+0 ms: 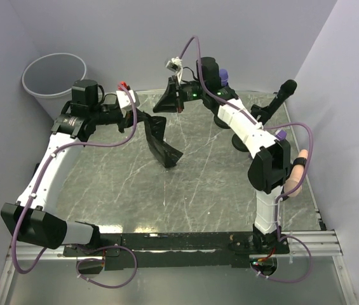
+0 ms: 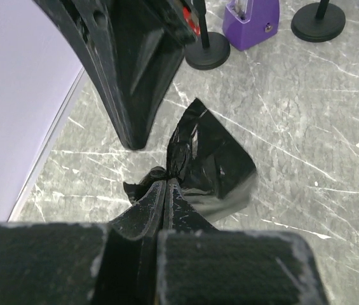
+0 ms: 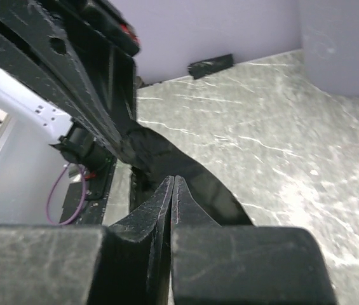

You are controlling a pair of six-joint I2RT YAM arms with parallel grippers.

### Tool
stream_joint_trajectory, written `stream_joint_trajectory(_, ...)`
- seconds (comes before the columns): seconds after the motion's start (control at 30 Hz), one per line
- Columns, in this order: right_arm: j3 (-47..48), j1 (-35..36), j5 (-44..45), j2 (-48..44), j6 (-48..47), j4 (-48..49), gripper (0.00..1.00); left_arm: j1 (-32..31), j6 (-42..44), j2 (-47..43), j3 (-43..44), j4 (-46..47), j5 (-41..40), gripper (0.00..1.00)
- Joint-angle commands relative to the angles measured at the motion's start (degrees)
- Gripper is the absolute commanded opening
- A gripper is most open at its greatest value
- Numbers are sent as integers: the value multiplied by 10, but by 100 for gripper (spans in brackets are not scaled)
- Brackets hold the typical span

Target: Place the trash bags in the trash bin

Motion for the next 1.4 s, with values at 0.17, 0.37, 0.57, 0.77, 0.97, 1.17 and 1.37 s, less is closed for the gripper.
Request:
stream_joint_trajectory(0.17,4,-14,25,-40,-17,0,17,-2,-14,-18,-16,35,-6,1)
stream_joint_trajectory(0.37,29,21,56,-30,-151,-101,40,-17,78,-19,-3,1,9,1)
stream_joint_trajectory(0.57,75,25,11,-9,-176,-121,44,-25,99,-12,5,-5,-6,1)
stream_joint_trajectory(0.77,65,34,14,-19,-181,-129,44,-25,44,-19,-15,59,-19,1)
stream_joint_trajectory(0.97,70,35,35,-24,-204,-149,43,-26,-4,-26,-27,102,-21,1)
stream_joint_trajectory(1.17,69,34,67,-40,-281,-210,43,-26,3,-24,-18,91,-24,1)
stream_joint_trajectory(1.37,59,33,82,-60,-301,-226,44,-26,5,-14,-11,90,-34,1)
